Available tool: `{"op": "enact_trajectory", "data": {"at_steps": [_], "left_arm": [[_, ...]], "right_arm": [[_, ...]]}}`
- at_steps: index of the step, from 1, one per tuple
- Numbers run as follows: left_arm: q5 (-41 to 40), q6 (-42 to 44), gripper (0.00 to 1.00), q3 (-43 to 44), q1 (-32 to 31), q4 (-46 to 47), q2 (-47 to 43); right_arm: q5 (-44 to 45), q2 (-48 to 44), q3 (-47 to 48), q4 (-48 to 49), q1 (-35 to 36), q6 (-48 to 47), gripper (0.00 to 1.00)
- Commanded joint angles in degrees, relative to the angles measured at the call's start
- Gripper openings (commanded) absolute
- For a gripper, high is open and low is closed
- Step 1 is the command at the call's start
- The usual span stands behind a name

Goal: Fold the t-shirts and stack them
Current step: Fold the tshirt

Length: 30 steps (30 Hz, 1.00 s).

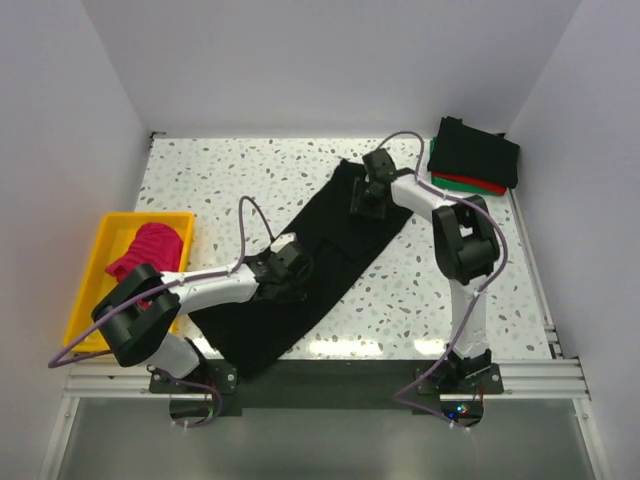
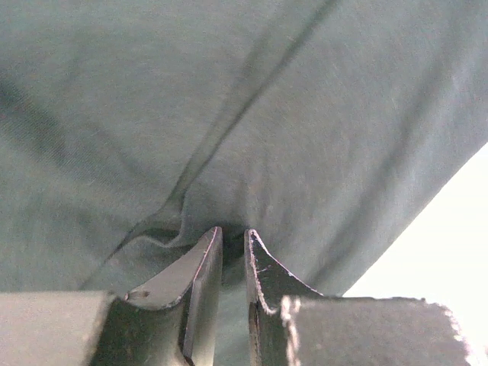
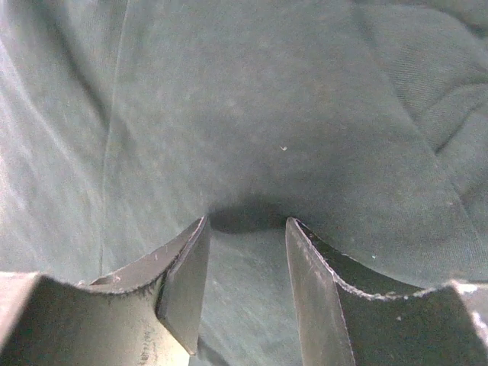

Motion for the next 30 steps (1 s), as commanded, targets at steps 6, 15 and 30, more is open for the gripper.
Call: {"op": "enact_trajectory", "data": {"at_steps": [6, 15, 30], "left_arm": [[7.4, -6.3, 0.23, 9.6, -0.6, 9.4, 8.8], [14.0, -10.0, 0.29, 20.8, -0.9, 17.2, 18.8], [-1.4, 7.6, 0.32, 17.1, -0.4, -2.9, 1.7]], "right_arm": [[2.8, 23.3, 34.3, -17.9, 0.9, -13.3, 0.51], [0.3, 32.1, 50.7, -13.4, 0.7, -18.7, 0.60], [2.3, 16.5, 46.3, -10.8, 0.7, -18.4, 0.67]]}}
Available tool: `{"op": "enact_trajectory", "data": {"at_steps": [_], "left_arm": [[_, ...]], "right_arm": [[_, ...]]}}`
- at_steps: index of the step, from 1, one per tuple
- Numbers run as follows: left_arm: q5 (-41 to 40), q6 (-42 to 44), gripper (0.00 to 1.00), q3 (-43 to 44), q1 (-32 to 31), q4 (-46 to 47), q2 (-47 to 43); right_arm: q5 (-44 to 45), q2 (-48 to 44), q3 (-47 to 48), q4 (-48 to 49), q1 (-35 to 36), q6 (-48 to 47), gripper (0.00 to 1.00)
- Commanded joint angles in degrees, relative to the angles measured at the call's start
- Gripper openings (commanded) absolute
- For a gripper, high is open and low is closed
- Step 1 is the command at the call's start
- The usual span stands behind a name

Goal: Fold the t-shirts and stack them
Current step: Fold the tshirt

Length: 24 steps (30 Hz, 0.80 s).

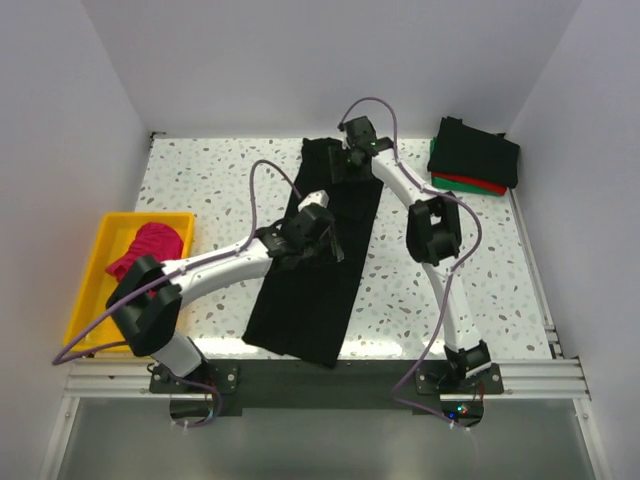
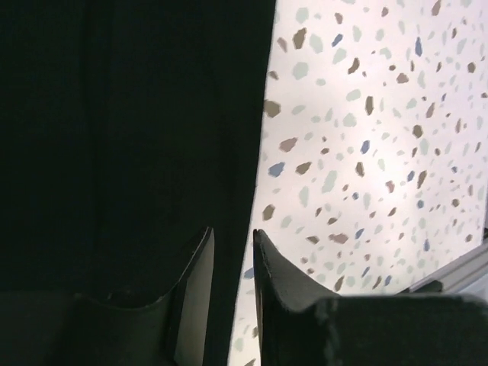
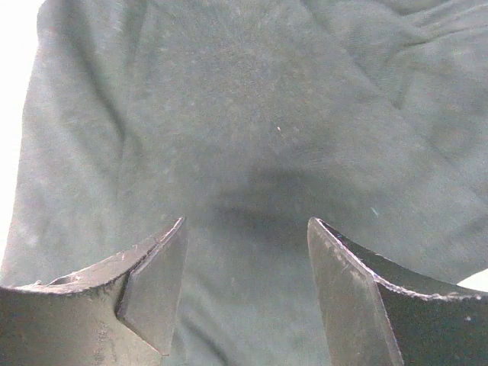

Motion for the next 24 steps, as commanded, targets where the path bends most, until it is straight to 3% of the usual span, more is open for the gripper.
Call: {"op": "enact_trajectory", "data": {"at_steps": [1, 5, 13, 18, 24], "left_arm": [[-6.4, 8.4, 0.31, -4.8, 0.1, -7.4, -6.3], [-6.0, 10.4, 0.24, -11.1, -0.2, -9.7, -11.1], [-6.7, 5.4, 0.17, -23.5, -0.6, -8.5, -15.6], [-5.1, -3.0, 0.16, -28.8, -1.7, -7.3, -17.4], [3.9, -10.9, 0.19, -35.6, -1.9, 1.6, -21.1]], "right_arm": [[1.4, -11.5, -2.5, 1.7, -0.3, 1.7, 0.68], [0.5, -15.5, -9.0, 2.5, -0.2, 4.3, 0.67], [-1.8, -18.0, -20.7, 7.9, 0.4, 5.7, 0.67], [-2.0, -15.0, -20.9, 7.7, 0.9, 4.8, 0.66], [-1.6, -8.0, -17.9, 6.8, 0.9, 2.7, 0.66]]}}
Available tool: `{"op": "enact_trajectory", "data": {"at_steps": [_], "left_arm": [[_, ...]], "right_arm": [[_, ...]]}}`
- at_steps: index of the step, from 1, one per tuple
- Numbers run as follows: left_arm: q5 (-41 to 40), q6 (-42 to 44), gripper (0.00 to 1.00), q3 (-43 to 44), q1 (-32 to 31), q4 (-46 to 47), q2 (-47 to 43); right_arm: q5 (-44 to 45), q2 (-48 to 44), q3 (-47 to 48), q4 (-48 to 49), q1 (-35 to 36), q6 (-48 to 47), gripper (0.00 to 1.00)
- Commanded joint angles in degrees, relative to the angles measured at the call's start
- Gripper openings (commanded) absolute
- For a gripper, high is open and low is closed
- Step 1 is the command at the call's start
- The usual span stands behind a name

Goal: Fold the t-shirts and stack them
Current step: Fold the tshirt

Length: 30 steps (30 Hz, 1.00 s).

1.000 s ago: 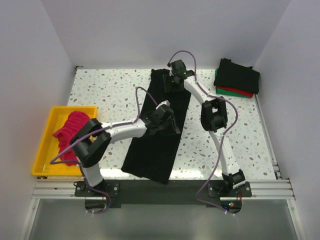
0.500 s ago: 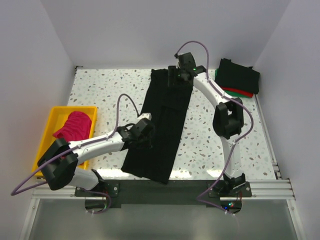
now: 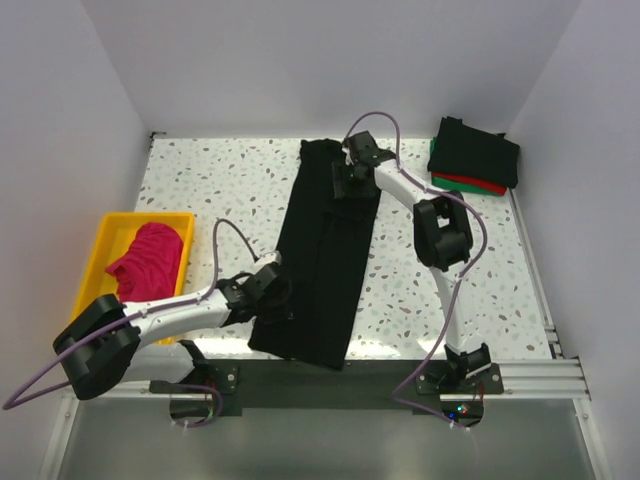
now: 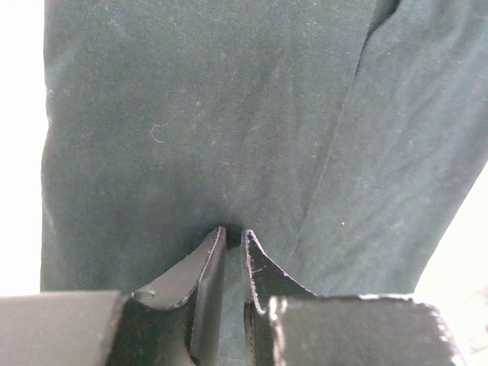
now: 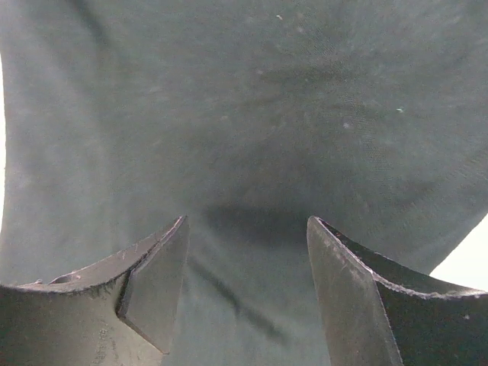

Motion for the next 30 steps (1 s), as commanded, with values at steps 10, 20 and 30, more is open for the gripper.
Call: {"op": "enact_trajectory", "data": {"at_steps": [10, 20, 30], "left_arm": [[10.9, -8.3, 0.25, 2.0, -0.6, 11.5, 5.8], [8.1, -5.2, 0.36, 8.5, -0.2, 7.4, 3.5], [-3.5, 1.1, 0.30, 14.7, 1.4, -4.2, 1.7]], "right_arm": [[-0.1, 16.3, 21.7, -2.6, 0.2, -5.9, 0.67], [-0.2, 16.7, 27.6, -1.2, 0.0, -7.8, 0.72], [0.3, 4.9, 18.1, 2.3, -0.3, -5.8, 0.71]]}}
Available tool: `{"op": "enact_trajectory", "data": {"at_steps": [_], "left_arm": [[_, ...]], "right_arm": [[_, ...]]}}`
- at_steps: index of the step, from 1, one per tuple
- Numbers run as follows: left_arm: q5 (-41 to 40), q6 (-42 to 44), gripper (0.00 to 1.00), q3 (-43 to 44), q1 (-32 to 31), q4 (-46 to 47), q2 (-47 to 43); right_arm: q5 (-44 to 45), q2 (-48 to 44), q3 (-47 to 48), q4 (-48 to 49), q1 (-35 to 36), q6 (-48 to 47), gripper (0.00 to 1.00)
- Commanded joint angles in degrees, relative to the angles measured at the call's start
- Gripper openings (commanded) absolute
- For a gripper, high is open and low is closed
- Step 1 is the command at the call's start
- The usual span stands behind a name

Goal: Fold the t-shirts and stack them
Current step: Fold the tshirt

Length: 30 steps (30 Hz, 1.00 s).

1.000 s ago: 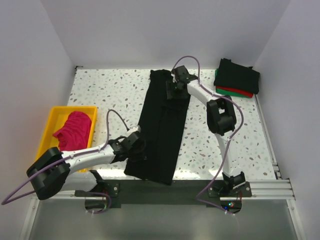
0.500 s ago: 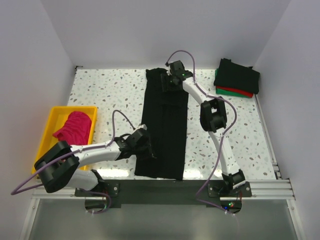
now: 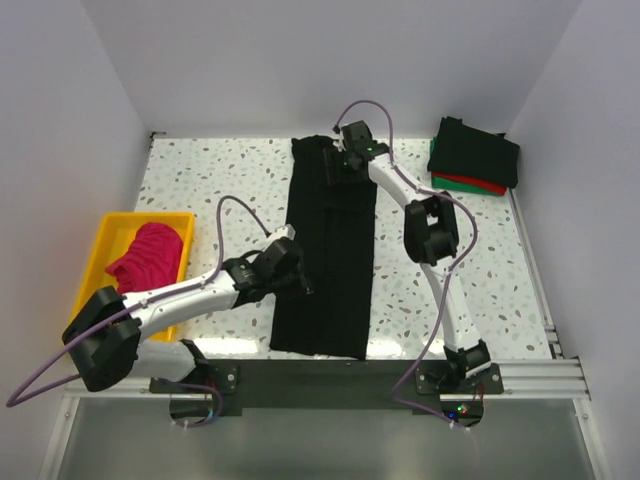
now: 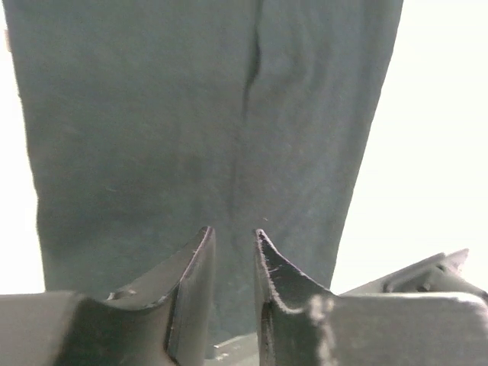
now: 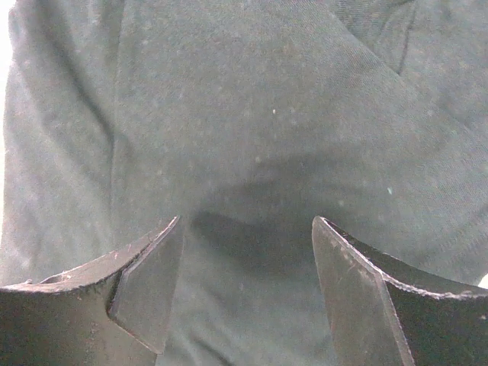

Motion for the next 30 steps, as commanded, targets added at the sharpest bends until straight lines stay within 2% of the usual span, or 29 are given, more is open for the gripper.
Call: {"op": "enact_trajectory", "data": {"at_steps": [1, 9, 14, 20, 24, 30], "left_arm": [[-7.0, 4.3, 0.27, 4.0, 0.5, -7.5, -1.6], [-5.3, 5.2, 0.24, -2.2, 0.3, -10.5, -5.9], [-2.4, 5.5, 0.24, -8.6, 0.3, -7.3, -6.5], [-3.5, 6.6, 0.25, -11.2, 0.3, -8.3, -4.9], [-4.9, 6.9, 0.31, -10.9, 0.5, -9.9, -6.0], [-5.8, 8.2, 0.32, -7.9, 0.4, -12.7, -9.6]], "right_arm": [[-0.1, -9.3, -0.9, 1.4, -0.2, 0.7, 0.71], [-4.3, -15.9, -8.0, 1.5, 0.4, 5.9, 0.71], [-7.0, -19.3, -14.8, 2.7, 2.1, 9.5, 0.71], [-6.6, -28.1, -29.8, 5.1, 6.5, 13.7, 0.71], [-6.6, -36.0, -41.2, 7.4, 8.0, 16.4, 0.71], [-6.3, -51.2, -59.3, 8.3, 8.6, 17.2, 0.72]]}}
